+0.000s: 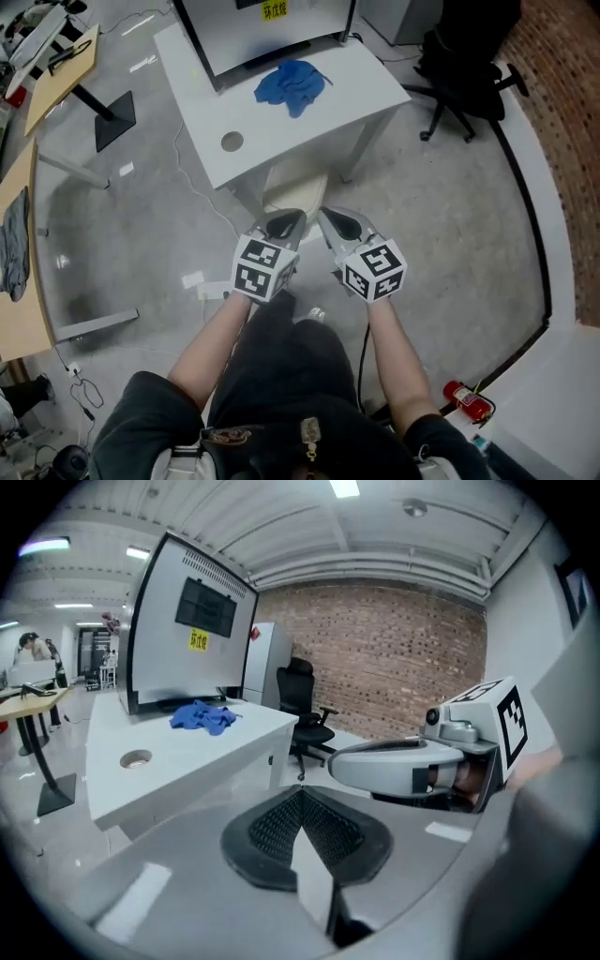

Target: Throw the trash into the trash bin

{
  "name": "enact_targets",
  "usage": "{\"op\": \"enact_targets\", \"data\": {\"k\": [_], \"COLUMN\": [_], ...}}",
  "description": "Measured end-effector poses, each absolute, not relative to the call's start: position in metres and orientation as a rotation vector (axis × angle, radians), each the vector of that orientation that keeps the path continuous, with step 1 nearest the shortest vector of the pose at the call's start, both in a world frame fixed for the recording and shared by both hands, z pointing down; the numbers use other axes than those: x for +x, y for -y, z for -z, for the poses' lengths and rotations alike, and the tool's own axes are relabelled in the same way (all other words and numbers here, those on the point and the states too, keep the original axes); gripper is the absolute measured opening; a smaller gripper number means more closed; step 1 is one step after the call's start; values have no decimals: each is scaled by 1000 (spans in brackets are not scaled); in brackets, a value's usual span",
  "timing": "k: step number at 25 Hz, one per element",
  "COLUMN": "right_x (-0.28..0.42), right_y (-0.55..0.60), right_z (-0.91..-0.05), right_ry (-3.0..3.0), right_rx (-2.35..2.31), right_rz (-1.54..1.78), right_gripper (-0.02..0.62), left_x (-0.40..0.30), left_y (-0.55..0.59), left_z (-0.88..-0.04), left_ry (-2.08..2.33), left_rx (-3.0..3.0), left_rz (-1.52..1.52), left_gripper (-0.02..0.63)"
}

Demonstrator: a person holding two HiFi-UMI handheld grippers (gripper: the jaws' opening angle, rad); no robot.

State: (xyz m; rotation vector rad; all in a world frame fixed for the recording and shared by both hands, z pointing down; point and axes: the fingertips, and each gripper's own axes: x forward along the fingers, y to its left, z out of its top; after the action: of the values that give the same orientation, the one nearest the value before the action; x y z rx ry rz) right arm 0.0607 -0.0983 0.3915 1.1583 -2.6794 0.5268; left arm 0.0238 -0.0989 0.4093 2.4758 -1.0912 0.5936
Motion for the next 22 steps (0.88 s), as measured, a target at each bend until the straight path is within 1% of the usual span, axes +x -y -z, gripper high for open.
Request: {"op": "enact_targets", "data": {"k": [4,12,22], "right_x": [63,70,82], "right_y": [77,60,52], "right_z": [-355,-265,-226], "right_ry": [2696,2808,2854], "right_rx": [1163,1175,1223], "right_rz": [-511,-335,-286], "right_gripper": [3,3,3], "left_x": [21,26,32], "left_y": [79,60,54], "left_z": [-363,-295,-247], "left_ry": [1163,1221,1240], "left_rx": [2473,2565,2661], "left_rz": [-506,-463,-442], "left_gripper": [8,8,8]}}
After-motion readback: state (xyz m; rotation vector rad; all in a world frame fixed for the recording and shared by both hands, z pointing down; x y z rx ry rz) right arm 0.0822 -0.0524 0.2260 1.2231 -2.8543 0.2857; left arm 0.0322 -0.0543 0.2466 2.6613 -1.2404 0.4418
